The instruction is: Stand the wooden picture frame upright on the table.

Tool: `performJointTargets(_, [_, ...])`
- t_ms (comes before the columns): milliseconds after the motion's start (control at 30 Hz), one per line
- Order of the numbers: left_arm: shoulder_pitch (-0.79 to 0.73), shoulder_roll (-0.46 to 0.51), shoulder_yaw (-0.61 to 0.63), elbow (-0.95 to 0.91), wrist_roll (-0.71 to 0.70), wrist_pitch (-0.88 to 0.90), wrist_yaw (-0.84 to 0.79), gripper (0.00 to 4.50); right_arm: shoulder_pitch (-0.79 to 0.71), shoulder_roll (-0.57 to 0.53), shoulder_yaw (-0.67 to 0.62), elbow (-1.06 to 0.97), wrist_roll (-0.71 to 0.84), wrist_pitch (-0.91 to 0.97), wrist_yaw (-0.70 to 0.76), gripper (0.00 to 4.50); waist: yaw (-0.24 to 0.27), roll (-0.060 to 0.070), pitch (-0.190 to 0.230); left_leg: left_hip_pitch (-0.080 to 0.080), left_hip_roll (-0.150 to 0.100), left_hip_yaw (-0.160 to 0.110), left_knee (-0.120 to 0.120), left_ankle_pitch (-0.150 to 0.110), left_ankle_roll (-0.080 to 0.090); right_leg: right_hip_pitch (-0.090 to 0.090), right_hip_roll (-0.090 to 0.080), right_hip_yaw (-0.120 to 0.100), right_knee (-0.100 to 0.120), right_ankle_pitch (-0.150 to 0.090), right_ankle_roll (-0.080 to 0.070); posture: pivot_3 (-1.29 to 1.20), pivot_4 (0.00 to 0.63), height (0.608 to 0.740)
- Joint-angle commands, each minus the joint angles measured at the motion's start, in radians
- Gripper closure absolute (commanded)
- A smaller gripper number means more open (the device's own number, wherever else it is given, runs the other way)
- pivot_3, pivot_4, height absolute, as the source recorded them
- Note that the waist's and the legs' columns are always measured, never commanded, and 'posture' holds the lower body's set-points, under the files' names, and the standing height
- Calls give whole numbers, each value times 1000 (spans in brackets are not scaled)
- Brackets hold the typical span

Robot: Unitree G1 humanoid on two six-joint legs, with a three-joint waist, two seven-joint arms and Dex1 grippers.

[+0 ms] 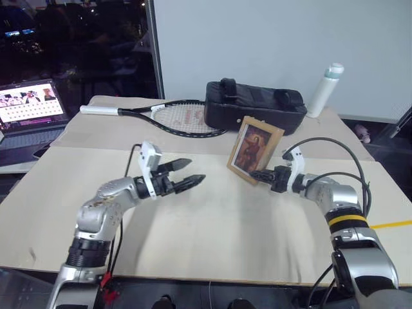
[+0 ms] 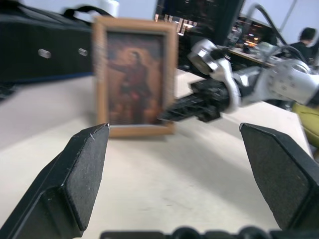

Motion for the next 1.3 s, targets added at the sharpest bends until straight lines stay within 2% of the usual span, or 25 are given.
performJointTargets(33, [-1, 23, 2, -33, 27, 1, 10, 0, 14, 5, 26, -14, -23, -14, 103, 3295, -8, 0, 0, 0, 0, 0, 0, 0, 0, 0, 0, 0, 0, -1, 1, 0, 150, 721])
performJointTargets(200, [1, 55, -21, -14, 76, 26, 17, 0, 42, 17, 23, -59, -4, 27, 185, 3296, -14, 0, 0, 0, 0, 0, -1, 0, 0, 0, 0, 0, 0, -1, 1, 0, 150, 721])
performJointTargets(367, [16, 79, -50, -9, 139, 17, 22, 0, 135, 1, 55, -230, 14, 65, 277, 3296, -11, 0, 0, 0, 0, 0, -1, 0, 0, 0, 0, 0, 0, -1, 1, 0, 150, 721])
performJointTargets(433, [20, 80, -54, -3, 142, 14, 7, 0, 172, -19, 75, -300, 10, 67, 314, 2287, -9, 0, 0, 0, 0, 0, -1, 0, 0, 0, 0, 0, 0, -1, 2, 0, 150, 721])
performJointTargets(500, [17, 81, -60, 12, 152, 5, -3, 0, 191, -39, 81, -344, 16, 86, 341, 1554, -10, 0, 0, 0, 0, 0, 0, 0, 0, 0, 0, 0, 0, -1, 2, 0, 150, 721])
performJointTargets(667, [-11, 81, -67, 80, 182, -31, -29, 0, 246, -115, 65, -456, 38, 134, 384, 61, -6, 1, 0, 0, 0, 0, 0, 0, 0, 0, 0, 0, 0, -1, 2, 0, 150, 721])
performJointTargets(767, [-13, 85, -69, 110, 201, -59, -46, 0, 301, -171, 39, -532, 58, 167, 390, 61, -4, 1, 0, 0, 0, 0, 0, 0, 0, 0, 0, 0, 0, -2, 2, 0, 150, 721])
performJointTargets(933, [16, 88, -51, 113, 213, -79, -44, 0, 457, -266, -40, -671, 47, 112, 347, 61, 6, 1, 0, -1, 0, 0, 0, 0, 0, -1, 0, 0, -1, -2, 2, 0, 150, 721])
performJointTargets(1033, [50, 98, -43, 108, 249, -96, -3, 0, 582, -284, -137, -787, 3, -32, 273, 61, 6, 1, 0, -1, 0, 0, 0, 0, 0, -1, 0, 0, -1, -2, 2, 0, 150, 721])
performJointTargets(1167, [108, 81, 14, 102, 239, -114, 44, 0, 769, -230, -310, -950, -47, -173, 96, 61, 10, 1, 0, -1, 0, 0, 0, 0, 0, -1, 0, 0, 0, -2, 2, 0, 150, 721])
performJointTargets(1300, [114, 34, 40, 133, 240, -125, 101, 0, 823, -144, -381, -1042, -46, -191, -60, 61, 14, 1, 0, 0, 0, 0, 0, 0, 0, -1, 0, 1, 0, -2, 2, 0, 150, 721])
